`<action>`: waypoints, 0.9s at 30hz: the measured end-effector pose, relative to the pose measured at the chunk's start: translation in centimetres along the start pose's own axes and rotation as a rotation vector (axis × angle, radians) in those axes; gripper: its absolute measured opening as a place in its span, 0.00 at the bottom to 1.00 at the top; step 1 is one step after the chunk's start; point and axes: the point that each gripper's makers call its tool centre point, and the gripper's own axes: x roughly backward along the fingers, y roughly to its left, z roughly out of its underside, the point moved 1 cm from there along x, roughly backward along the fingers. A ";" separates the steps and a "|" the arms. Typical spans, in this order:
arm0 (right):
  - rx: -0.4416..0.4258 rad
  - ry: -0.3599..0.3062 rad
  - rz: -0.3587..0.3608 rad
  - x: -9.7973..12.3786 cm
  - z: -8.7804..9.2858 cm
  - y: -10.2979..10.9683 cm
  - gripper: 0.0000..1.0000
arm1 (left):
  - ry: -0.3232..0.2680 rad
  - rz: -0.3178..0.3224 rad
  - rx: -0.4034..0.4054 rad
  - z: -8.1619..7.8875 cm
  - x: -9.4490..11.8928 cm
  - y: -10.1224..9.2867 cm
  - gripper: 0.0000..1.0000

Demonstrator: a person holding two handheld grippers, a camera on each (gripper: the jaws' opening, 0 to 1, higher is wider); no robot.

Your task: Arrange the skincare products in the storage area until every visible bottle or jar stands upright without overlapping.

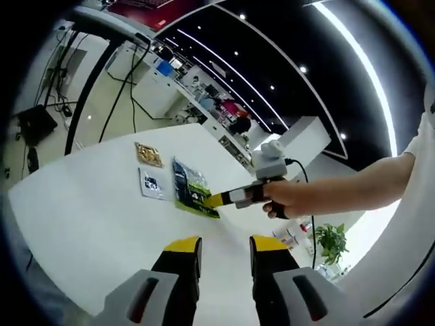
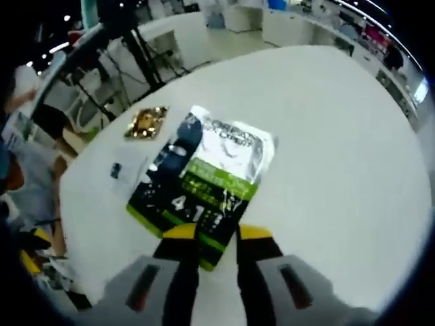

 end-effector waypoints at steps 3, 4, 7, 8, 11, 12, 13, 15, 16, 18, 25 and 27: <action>0.014 -0.001 -0.004 0.0 0.3 -0.1 0.01 | 0.000 -0.012 0.009 0.1 0.3 0.3 0.28; 0.008 -0.004 -0.007 0.0 0.2 0.0 0.00 | -0.003 -0.018 0.008 0.2 0.5 0.4 0.28; 0.068 -0.007 -0.006 -0.1 0.0 0.1 0.00 | -0.008 -0.031 0.011 0.1 1.0 0.7 0.28; 0.078 -0.008 -0.007 -0.2 -0.1 0.0 0.00 | -0.008 -0.035 0.012 0.1 1.1 0.8 0.28; 0.010 -0.022 -0.039 -0.3 -0.3 0.0 0.00 | -0.007 -0.047 0.013 0.0 1.2 1.1 0.28; -0.069 -0.024 -0.052 -0.3 -0.3 -0.1 0.00 | -0.009 -0.050 0.016 -0.1 1.2 1.2 0.28; -0.087 -0.026 -0.057 -0.3 -0.3 -0.1 0.00 | -0.012 -0.051 0.017 -0.3 1.2 1.2 0.28; -0.137 -0.035 -0.074 0.1 -0.1 -0.2 0.00 | -0.021 -0.046 0.020 -0.7 1.2 1.0 0.28; -0.171 -0.042 -0.083 0.4 -0.1 -0.1 0.00 | -0.023 -0.042 0.017 -0.9 1.1 0.8 0.29; -0.250 -0.067 -0.120 1.2 0.2 0.1 0.00 | -0.020 -0.034 0.010 -1.1 0.8 0.7 0.29; -0.438 -0.210 -0.211 4.3 0.4 1.4 0.00 | -0.012 0.009 -0.006 -1.7 -0.1 -0.7 0.29; -0.488 -0.257 -0.258 5.4 0.6 2.0 0.00 | -0.008 0.017 -0.011 -1.5 -0.1 -0.9 0.30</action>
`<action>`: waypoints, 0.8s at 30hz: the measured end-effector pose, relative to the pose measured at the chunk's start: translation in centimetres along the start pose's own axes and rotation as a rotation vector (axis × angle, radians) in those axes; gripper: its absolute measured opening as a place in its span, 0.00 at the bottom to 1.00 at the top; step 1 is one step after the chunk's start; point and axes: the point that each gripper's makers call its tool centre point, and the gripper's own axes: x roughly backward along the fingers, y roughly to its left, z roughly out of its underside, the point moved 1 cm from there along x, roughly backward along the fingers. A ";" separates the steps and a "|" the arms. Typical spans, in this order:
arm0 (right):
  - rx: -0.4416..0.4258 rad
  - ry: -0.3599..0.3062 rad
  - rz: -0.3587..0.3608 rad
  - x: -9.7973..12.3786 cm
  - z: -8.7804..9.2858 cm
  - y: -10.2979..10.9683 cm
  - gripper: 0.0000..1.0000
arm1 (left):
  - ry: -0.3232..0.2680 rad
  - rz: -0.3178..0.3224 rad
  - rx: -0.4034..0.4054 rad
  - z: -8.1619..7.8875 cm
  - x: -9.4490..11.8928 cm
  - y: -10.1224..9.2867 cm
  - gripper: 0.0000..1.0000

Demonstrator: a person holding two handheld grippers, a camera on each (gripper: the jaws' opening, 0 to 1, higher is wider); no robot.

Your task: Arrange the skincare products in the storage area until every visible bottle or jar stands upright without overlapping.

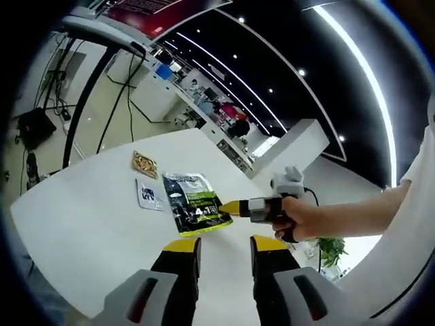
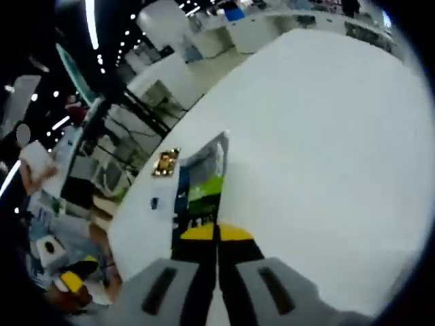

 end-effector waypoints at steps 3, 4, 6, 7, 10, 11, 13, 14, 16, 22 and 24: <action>-0.054 -0.047 -0.059 1.4 0.1 1.0 0.00 | -0.003 0.005 0.007 0.3 0.3 -0.4 0.30; -0.091 -0.067 -0.088 2.0 0.1 1.6 0.00 | -0.003 0.009 0.018 0.4 0.4 -0.6 0.30; -0.127 -0.105 -0.131 2.9 0.0 2.3 0.00 | -0.007 0.013 0.027 0.6 0.7 -0.9 0.30; -0.140 -0.114 -0.149 3.2 0.0 2.6 0.00 | -0.010 0.015 0.026 0.7 0.9 -1.1 0.30; -0.221 -0.163 -0.195 4.3 -0.3 3.2 0.00 | -0.003 0.018 0.027 1.0 1.2 -1.3 0.32; -0.242 -0.174 -0.204 4.6 -0.3 3.3 0.00 | -0.005 0.018 0.022 1.0 1.4 -1.4 0.32; -0.277 -0.182 -0.226 5.3 0.0 3.5 0.00 | -0.023 0.012 0.029 0.9 1.8 -1.4 0.32; -0.289 -0.190 -0.234 5.8 0.1 3.7 0.00 | -0.035 0.008 0.042 0.9 1.9 -1.4 0.32; -0.302 -0.205 -0.252 6.4 0.0 3.9 0.00 | -0.048 0.011 0.066 0.8 2.0 -1.5 0.32; -0.311 -0.217 -0.316 7.6 -0.2 5.3 0.00 | -0.051 -0.003 0.026 0.8 2.6 -1.4 0.32; -0.313 -0.232 -0.340 7.9 -0.5 5.8 0.00 | -0.073 -0.006 0.036 0.5 3.1 -1.3 0.32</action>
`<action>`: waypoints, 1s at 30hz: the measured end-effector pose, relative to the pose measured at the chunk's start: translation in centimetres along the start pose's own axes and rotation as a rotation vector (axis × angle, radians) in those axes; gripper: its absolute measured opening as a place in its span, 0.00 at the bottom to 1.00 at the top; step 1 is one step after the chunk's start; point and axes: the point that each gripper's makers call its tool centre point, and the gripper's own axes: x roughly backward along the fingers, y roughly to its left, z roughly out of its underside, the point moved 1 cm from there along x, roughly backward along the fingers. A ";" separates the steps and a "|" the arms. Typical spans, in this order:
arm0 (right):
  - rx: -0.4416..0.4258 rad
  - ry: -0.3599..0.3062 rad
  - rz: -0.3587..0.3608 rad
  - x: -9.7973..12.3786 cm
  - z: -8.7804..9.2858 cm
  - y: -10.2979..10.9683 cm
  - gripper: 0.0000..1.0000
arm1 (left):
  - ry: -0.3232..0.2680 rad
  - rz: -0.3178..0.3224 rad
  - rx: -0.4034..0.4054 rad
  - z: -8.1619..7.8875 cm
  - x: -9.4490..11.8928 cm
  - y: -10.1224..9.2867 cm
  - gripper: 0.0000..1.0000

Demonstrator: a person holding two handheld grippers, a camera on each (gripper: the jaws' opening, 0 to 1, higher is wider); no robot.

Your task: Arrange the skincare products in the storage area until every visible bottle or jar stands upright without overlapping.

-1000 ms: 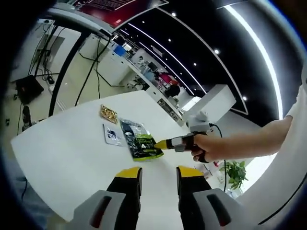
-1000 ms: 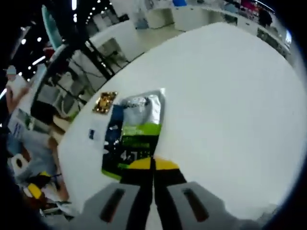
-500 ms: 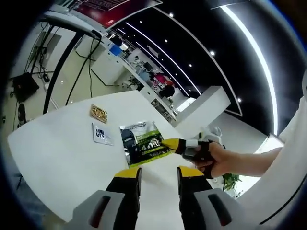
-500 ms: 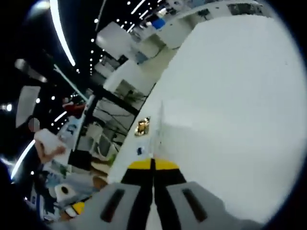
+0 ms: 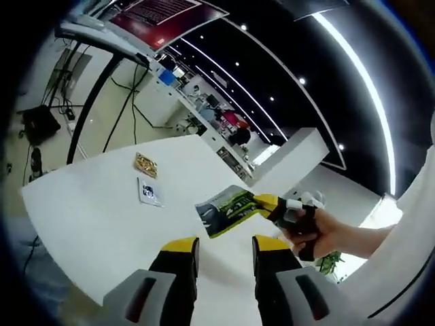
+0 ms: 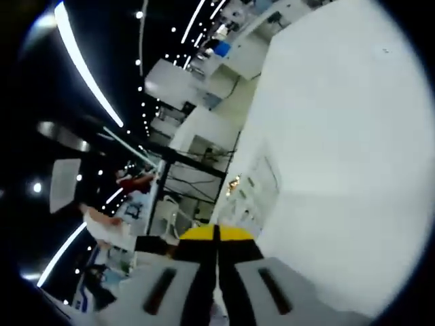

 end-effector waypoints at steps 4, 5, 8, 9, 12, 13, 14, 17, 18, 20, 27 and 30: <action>-0.006 -0.011 -0.056 0.2 0.1 1.5 0.00 | -0.005 -0.004 -0.004 -0.4 0.6 0.2 0.33; -0.008 -0.013 -0.076 0.3 0.1 2.1 0.00 | -0.011 -0.002 0.000 -0.6 0.7 0.1 0.34; -0.031 -0.013 -0.157 0.6 0.3 4.2 0.00 | -0.049 0.053 0.070 -0.8 0.8 -0.9 0.35; -0.037 0.000 -0.174 0.7 0.5 4.7 0.00 | -0.062 0.080 0.103 -0.8 0.8 -1.2 0.35; -0.012 0.020 -0.228 1.0 0.9 6.4 0.00 | -0.102 0.152 0.224 -1.0 0.9 -1.6 0.38; -0.017 0.021 -0.254 1.2 0.9 7.2 0.00 | -0.110 0.171 0.269 -1.0 0.9 -1.6 0.40; -0.026 0.029 -0.293 1.6 1.1 8.2 0.00 | -0.113 0.190 0.307 -1.0 0.8 -1.6 0.44; -0.012 0.016 -0.355 2.3 1.1 10.0 0.00 | -0.139 0.306 0.448 -1.8 0.5 -2.6 0.49; -0.011 0.020 -0.349 2.5 1.3 10.2 0.00 | -0.143 0.342 0.472 -1.9 0.3 -3.1 0.51; 0.002 0.040 -0.388 2.9 1.7 11.3 0.00 | -0.129 0.373 0.504 -1.8 -0.2 -3.7 0.58; 0.033 0.149 -0.499 4.1 4.1 14.1 0.00 | -0.106 0.567 0.642 -2.4 -1.2 -7.0 0.65; 0.049 0.223 -0.542 4.6 5.4 15.2 0.00 | -0.105 0.576 0.651 -2.4 -1.5 -7.0 0.57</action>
